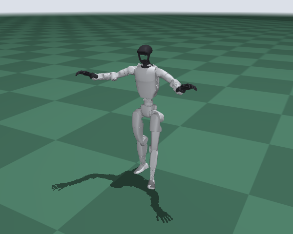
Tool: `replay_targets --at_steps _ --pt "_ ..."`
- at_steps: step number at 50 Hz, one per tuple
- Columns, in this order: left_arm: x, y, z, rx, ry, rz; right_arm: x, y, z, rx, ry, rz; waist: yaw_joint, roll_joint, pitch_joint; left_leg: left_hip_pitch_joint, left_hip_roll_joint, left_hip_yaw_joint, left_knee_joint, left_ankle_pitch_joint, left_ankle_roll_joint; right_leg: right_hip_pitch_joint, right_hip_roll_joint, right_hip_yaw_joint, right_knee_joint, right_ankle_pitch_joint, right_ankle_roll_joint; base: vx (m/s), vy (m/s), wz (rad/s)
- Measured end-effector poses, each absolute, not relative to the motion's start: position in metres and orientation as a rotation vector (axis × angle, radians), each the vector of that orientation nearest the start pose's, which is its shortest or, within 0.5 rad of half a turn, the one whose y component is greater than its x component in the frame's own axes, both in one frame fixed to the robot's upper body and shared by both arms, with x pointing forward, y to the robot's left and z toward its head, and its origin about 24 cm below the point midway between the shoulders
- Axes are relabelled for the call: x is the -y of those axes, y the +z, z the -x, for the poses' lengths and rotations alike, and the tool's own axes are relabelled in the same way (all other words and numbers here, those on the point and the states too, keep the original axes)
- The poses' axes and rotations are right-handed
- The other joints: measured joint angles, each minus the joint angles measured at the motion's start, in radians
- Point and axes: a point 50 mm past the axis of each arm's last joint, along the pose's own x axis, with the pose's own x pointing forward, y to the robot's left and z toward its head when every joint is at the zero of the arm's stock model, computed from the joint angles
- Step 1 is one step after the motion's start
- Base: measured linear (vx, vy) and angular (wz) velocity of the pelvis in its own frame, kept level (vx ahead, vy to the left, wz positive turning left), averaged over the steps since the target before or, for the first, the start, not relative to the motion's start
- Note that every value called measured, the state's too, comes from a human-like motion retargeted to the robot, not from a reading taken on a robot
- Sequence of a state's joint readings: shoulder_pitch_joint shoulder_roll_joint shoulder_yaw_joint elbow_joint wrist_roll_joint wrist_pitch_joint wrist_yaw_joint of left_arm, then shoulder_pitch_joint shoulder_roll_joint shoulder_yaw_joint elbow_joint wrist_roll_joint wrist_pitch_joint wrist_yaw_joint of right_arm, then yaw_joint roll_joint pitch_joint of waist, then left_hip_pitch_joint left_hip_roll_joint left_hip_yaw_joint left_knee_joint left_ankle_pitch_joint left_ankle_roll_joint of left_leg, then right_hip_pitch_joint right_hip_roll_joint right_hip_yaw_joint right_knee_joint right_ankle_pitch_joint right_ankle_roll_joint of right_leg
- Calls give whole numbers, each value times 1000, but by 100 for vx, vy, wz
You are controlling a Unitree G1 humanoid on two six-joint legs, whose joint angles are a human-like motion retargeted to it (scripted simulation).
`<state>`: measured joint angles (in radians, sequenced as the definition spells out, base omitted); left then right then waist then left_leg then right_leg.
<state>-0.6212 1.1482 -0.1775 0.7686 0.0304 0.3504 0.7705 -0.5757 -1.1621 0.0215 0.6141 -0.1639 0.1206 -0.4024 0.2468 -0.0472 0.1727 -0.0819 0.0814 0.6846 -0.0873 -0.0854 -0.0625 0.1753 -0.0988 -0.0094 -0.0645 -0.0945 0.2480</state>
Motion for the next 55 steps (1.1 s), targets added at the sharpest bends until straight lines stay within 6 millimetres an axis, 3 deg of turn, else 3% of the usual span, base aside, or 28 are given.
replay_targets --at_steps 3,7,10,13,16,20,25,28,35,40,48,52,55 --pt "-448 219 -255 -291 1323 -1238 425 248 -273 -34 -895 1175 -13 -30 -15 68 -47 16 15 0 52 -62 -20 -25 22 21 2 -54 -16 48" --pt "-458 216 -243 -518 1320 -1312 437 237 -263 -186 -874 1170 -39 -100 -47 127 -90 -15 239 -136 117 -151 -84 -44 52 55 10 -50 -13 44" --pt "-461 222 -240 -526 1286 -1427 440 234 -257 -175 -874 1182 -78 -129 -79 161 -83 -107 459 -250 113 -213 -99 -58 88 75 14 -47 -9 56" --pt "-468 217 -228 -707 1309 -1380 451 230 -246 -278 -879 1129 -146 -111 -101 214 -86 -233 582 -277 102 -195 -101 -125 15 116 -4 -48 9 91" --pt "-469 219 -227 -690 1319 -1364 456 231 -239 -273 -904 1114 -210 -87 -118 296 -90 -337 546 -248 75 -223 -85 -176 -2 148 -8 -53 9 89" --pt "-461 224 -238 -439 1387 -1221 460 239 -233 -186 -981 1114 -273 -51 -125 388 -106 -420 289 -254 32 -307 -65 -216 -12 187 1 -63 16 69" --pt "-455 232 -245 -258 1418 -1105 460 234 -235 -145 -1019 1112 -300 -29 -104 392 -106 -394 56 -259 -20 -401 -31 -234 -23 114 -9 -66 13 20" --pt "-458 235 -243 -290 1400 -1140 456 225 -241 -164 -988 1102 -283 -35 -71 384 -101 -367 3 -222 -26 -413 -11 -261 -23 70 -16 -59 4 -32" --pt "-465 241 -236 -316 1391 -1208 448 218 -248 -138 -946 1085 -244 -47 -48 300 -86 -325 0 -171 -55 -352 -3 -230 -22 118 -40 -50 2 -26" --pt "-471 242 -227 -340 1407 -1267 451 217 -244 -120 -949 1064 -215 -33 -90 215 -62 -305 0 -123 -63 -331 -7 -167 147 13 -86 -42 0 -17" --pt "-487 244 -206 -569 1368 -1416 460 201 -238 -246 -876 1055 -90 -40 -194 87 -18 -220 0 -58 -49 -319 13 -75 631 -160 -110 -36 -7 -57" --pt "-492 244 -197 -613 1366 -1434 460 200 -237 -258 -863 1067 -47 -58 -201 52 -16 -192 0 -23 -48 -193 37 -9 635 -114 -84 -37 -15 -33" --pt "-493 244 -195 -550 1376 -1408 458 208 -238 -215 -877 1092 -22 -67 -170 41 -20 -174 0 5 -55 -54 52 43 467 -71 -66 -44 -19 -23"
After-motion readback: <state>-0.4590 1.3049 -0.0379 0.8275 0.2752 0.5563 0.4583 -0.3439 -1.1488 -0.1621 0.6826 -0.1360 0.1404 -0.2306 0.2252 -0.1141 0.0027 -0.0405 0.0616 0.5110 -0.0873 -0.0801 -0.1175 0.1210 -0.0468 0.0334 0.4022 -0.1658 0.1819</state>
